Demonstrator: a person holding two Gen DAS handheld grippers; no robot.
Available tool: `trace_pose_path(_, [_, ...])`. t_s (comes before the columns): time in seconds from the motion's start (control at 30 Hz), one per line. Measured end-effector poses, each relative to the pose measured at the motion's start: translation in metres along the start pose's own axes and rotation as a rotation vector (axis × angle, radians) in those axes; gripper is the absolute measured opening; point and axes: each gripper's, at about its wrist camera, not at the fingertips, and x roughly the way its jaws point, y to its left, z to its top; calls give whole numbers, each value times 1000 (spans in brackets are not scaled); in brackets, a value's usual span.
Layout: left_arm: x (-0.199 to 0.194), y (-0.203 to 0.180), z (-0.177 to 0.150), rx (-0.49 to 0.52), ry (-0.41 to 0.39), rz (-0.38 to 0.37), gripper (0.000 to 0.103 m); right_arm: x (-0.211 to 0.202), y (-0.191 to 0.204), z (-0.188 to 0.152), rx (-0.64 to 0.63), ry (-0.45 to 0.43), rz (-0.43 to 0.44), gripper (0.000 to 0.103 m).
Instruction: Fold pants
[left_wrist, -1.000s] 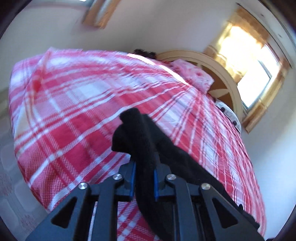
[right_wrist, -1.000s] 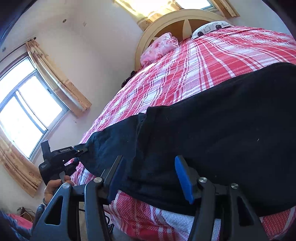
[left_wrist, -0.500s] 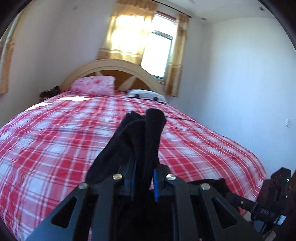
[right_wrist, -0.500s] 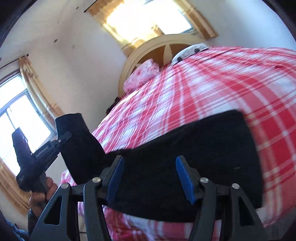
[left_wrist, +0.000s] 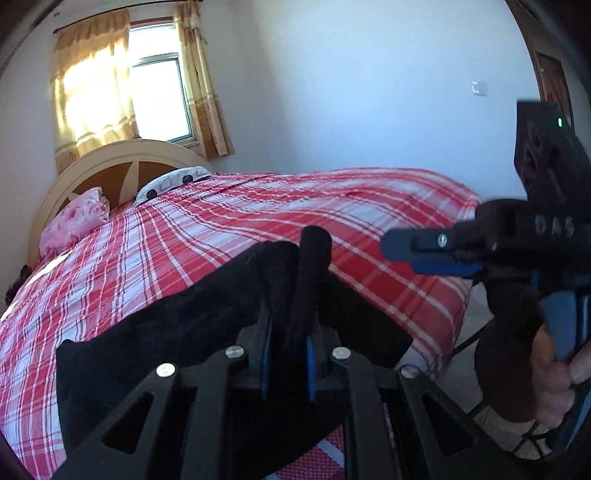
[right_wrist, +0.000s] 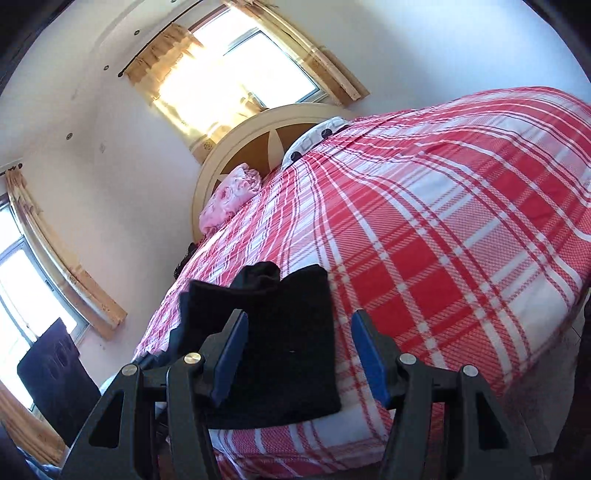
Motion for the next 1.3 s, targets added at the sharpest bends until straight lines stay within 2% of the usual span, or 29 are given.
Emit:
trace_pose_path(0.07, [7, -5, -3, 24, 42, 9, 15, -1, -3, 0, 5, 6, 11, 60])
trace_pose_path(0.17, [6, -18, -4, 88, 48, 11, 17, -2, -3, 3, 10, 14, 57, 60])
trace_pose_path(0.23, [0, -21, -3, 102, 61, -50, 26, 2, 0, 6, 20, 28, 98, 60])
trace_pose_path(0.37, [-18, -12, -6, 51, 76, -195, 40, 12, 1, 9, 54, 67, 151, 60])
trace_pose_path(0.4, [-23, -5, -6, 22, 78, -214, 49, 14, 1, 9, 61, 83, 162, 60])
trace_pose_path(0.43, [-28, 5, -6, -13, 78, -208, 57, 16, 3, 9, 60, 99, 172, 60])
trace_pose_path(0.57, [-46, 45, -1, -149, 64, -144, 59, 25, 12, 11, 14, 130, 173, 60])
trace_pose_path(0.7, [-51, 91, 2, -305, 83, -63, 72, 44, 29, 25, -76, 134, 186, 60])
trace_pose_path(0.87, [-48, 132, -16, -438, 143, 102, 72, 86, 42, 30, -185, 180, 149, 60])
trace_pose_path(0.97, [-47, 143, -29, -487, 163, 116, 72, 103, 43, 15, -243, 224, 67, 60])
trace_pose_path(1.13, [-34, 147, -37, -485, 194, 120, 72, 84, 52, -14, -341, 248, 38, 60])
trace_pose_path(1.17, [-30, 146, -37, -481, 200, 121, 72, 81, 54, -18, -365, 254, 36, 57])
trace_pose_path(1.23, [-25, 141, -38, -476, 212, 128, 72, 79, 56, -26, -418, 260, 10, 36])
trace_pose_path(1.3, [-26, 142, -38, -477, 210, 132, 72, 77, 52, -27, -401, 255, 26, 29])
